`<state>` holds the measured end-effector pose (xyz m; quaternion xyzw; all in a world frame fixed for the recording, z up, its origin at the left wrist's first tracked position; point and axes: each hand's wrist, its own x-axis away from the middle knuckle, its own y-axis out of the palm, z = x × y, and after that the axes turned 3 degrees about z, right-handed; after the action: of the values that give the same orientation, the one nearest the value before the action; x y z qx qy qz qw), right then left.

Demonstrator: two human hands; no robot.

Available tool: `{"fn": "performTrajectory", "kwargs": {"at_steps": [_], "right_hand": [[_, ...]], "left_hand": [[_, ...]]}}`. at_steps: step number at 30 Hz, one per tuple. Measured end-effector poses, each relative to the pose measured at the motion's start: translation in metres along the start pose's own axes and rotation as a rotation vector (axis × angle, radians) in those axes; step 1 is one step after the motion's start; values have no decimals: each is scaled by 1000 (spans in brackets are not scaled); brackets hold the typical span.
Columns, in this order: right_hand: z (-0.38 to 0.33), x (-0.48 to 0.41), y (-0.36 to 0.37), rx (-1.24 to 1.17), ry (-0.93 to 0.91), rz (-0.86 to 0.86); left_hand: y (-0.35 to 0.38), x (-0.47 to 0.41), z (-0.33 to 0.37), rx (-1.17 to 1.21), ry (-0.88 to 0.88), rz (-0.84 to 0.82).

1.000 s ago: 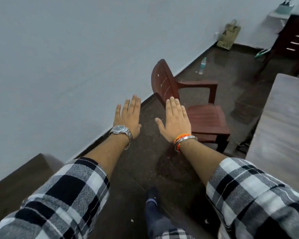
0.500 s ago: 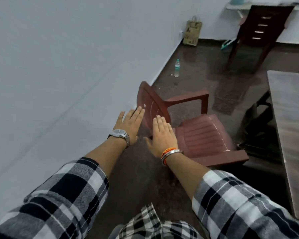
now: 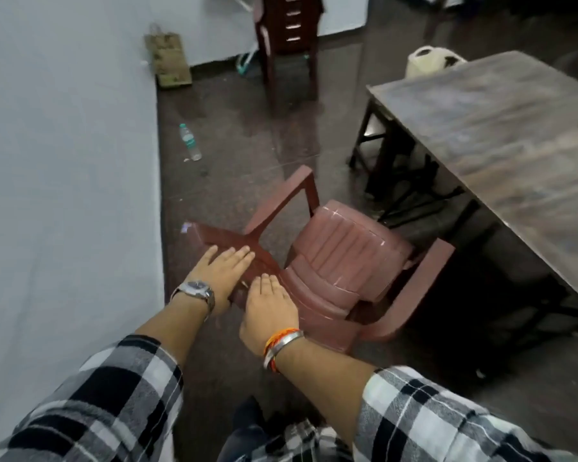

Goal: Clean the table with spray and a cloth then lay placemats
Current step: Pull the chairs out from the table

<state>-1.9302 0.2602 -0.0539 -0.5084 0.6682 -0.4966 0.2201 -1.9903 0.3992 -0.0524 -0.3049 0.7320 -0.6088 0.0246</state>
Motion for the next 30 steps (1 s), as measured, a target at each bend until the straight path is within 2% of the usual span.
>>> {"fn": "performTrajectory", "kwargs": {"at_steps": [2, 3, 4, 6, 9, 11, 13, 15, 18, 23, 26, 27, 28, 30], "right_hand": [[-7, -13, -4, 2, 101, -15], [-15, -24, -2, 1, 190, -18], [-13, -23, -4, -9, 201, -29], [-25, -31, -12, -60, 300, -12], [-25, -46, -29, -83, 365, 67], [-21, -61, -43, -49, 383, 152], [-16, -73, -55, -27, 398, 169], [-2, -89, -69, 14, 425, 190], [15, -99, -74, 63, 480, 221], [42, -100, -69, 63, 619, 163], [54, -105, -81, 112, 701, 140], [60, -104, -79, 174, 739, 160], [66, -105, -81, 129, 746, 104], [80, -105, -74, 99, 767, 123]], "left_hand": [[1, -12, -17, -24, 84, -59], [0, -26, -33, -56, 178, -34], [0, -25, -37, -58, 184, -34], [-2, -49, -51, -49, 324, -15], [-16, -78, -59, -49, 386, 57], [-31, -100, -65, -65, 396, 61], [-42, -120, -69, -98, 431, 67], [-58, -154, -65, -124, 502, 126], [-67, -180, -56, -119, 584, 120], [-71, -208, -24, -131, 760, 129], [-68, -234, -8, -145, 886, 216], [-72, -239, -2, -151, 908, 219], [-75, -244, 5, -157, 938, 220], [-79, -250, 19, -164, 960, 174]]}}
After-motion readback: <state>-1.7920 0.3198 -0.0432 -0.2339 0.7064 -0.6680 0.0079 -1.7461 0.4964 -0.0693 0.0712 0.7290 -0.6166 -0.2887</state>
